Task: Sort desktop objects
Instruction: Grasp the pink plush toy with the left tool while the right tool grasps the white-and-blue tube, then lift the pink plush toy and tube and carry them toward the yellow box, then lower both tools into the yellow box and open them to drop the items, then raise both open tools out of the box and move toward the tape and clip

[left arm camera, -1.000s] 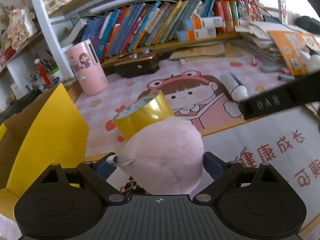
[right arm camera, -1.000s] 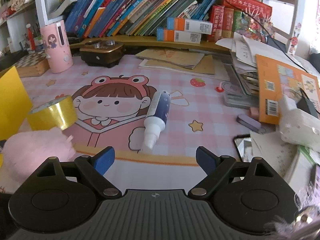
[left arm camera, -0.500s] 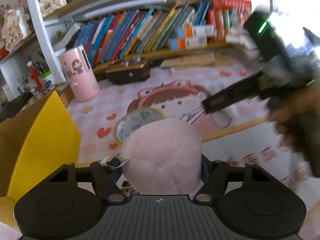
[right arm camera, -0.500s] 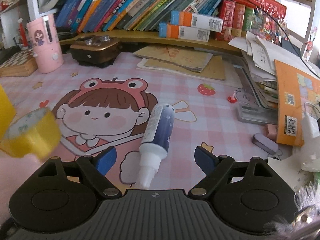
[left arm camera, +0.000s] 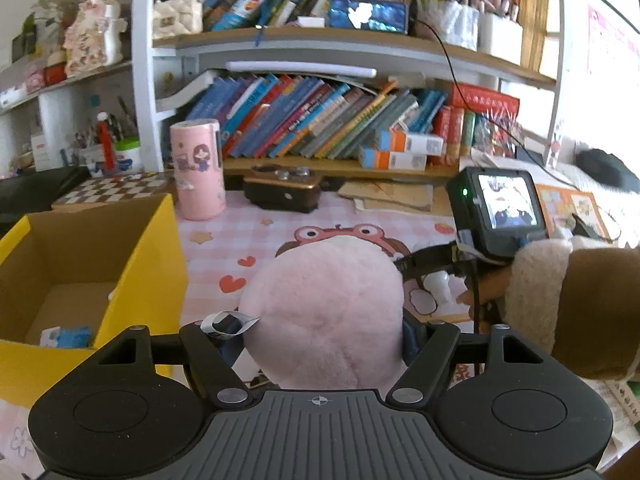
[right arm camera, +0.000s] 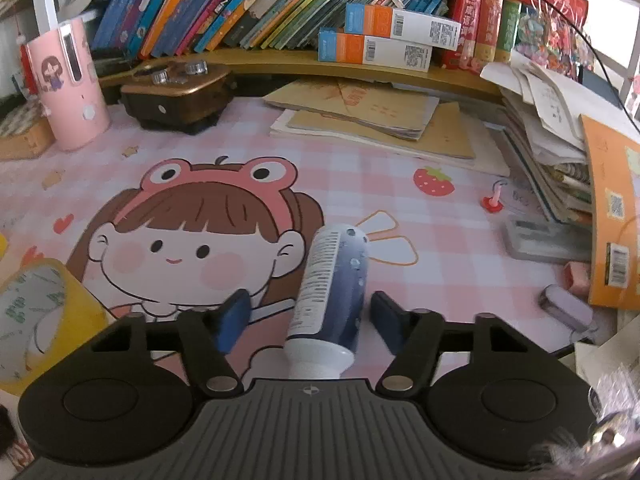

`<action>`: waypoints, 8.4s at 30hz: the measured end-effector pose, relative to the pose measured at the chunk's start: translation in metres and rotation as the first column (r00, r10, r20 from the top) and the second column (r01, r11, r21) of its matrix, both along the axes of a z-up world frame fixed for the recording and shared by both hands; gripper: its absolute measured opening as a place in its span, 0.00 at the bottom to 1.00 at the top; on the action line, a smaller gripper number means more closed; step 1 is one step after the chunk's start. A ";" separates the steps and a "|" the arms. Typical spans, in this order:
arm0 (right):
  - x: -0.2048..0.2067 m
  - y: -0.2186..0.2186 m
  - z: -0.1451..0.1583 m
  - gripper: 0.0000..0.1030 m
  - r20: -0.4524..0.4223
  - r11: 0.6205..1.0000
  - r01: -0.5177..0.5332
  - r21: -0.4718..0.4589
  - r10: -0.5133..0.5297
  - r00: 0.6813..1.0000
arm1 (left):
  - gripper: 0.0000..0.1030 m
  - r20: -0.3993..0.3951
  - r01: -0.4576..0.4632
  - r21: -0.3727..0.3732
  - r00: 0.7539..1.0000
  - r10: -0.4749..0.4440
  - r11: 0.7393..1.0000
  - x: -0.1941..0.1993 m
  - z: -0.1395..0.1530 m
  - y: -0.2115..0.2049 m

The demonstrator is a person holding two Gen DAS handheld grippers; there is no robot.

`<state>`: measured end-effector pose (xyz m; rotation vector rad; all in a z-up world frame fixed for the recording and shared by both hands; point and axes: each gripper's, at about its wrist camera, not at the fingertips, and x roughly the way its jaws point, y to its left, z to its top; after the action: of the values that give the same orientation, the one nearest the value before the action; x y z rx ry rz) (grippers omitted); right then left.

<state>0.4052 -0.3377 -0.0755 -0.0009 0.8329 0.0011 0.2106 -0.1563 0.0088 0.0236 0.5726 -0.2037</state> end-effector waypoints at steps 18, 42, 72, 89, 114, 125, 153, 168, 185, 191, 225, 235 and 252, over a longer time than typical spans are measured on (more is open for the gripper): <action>-0.072 0.007 0.018 0.29 -0.036 0.996 -0.055 0.075 0.058 0.998 | 0.70 0.036 -0.004 -0.053 0.999 0.006 0.999 -0.026 0.012 0.019; -0.197 0.055 0.087 0.29 0.049 0.965 -0.118 0.233 0.110 0.993 | 0.70 0.003 -0.013 -0.142 1.000 0.014 0.990 -0.066 0.014 0.077; -0.306 0.182 0.087 0.29 0.019 0.957 -0.215 0.196 0.215 0.976 | 0.70 -0.042 -0.069 -0.172 0.997 0.063 0.983 -0.150 0.010 0.190; -0.338 0.233 0.075 0.29 -0.006 0.944 -0.249 0.215 0.256 0.967 | 0.70 -0.064 -0.094 -0.156 0.994 0.085 0.983 -0.181 0.003 0.233; -0.340 0.259 0.077 0.29 -0.012 0.931 -0.305 0.200 0.313 0.950 | 0.70 -0.057 -0.136 -0.165 0.990 0.128 0.977 -0.189 0.005 0.252; -0.339 0.273 0.080 0.29 -0.003 0.924 -0.332 0.191 0.339 0.941 | 0.70 -0.046 -0.159 -0.172 0.987 0.154 0.972 -0.193 0.007 0.265; -0.261 0.280 0.129 0.29 0.126 0.881 -0.423 0.212 0.405 0.906 | 0.70 0.098 -0.202 -0.185 0.970 0.223 0.962 -0.128 0.041 0.266; -0.123 0.283 0.163 0.29 0.278 0.870 -0.473 0.141 0.423 0.862 | 0.71 0.145 -0.298 -0.071 0.941 0.306 0.952 -0.008 0.044 0.266; -0.036 0.353 0.084 0.29 -0.017 0.768 -0.641 -0.021 0.640 0.768 | 0.78 -0.037 -0.287 0.145 0.955 0.295 0.947 0.059 -0.018 0.255; -0.014 0.369 0.064 0.29 -0.127 0.742 -0.670 -0.030 0.662 0.739 | 0.79 -0.041 -0.255 0.197 0.963 0.268 0.947 0.061 -0.022 0.251; -0.143 0.275 0.139 0.57 0.284 0.913 -0.407 0.003 0.389 0.876 | 0.88 0.140 -0.373 -0.035 0.917 0.374 0.927 -0.049 0.038 0.261; -0.195 0.264 0.125 0.59 0.276 0.944 -0.328 -0.015 0.319 0.907 | 0.88 0.121 -0.343 -0.039 0.931 0.345 0.939 -0.086 0.032 0.263; -0.285 0.258 0.105 0.66 0.264 0.970 -0.241 -0.026 0.239 0.934 | 0.88 0.113 -0.301 -0.051 0.946 0.305 0.952 -0.147 0.024 0.260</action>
<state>0.1199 -0.0800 0.0297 -0.0950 0.5599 0.2305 0.0639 0.1036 0.0324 -0.0842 0.4458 0.0881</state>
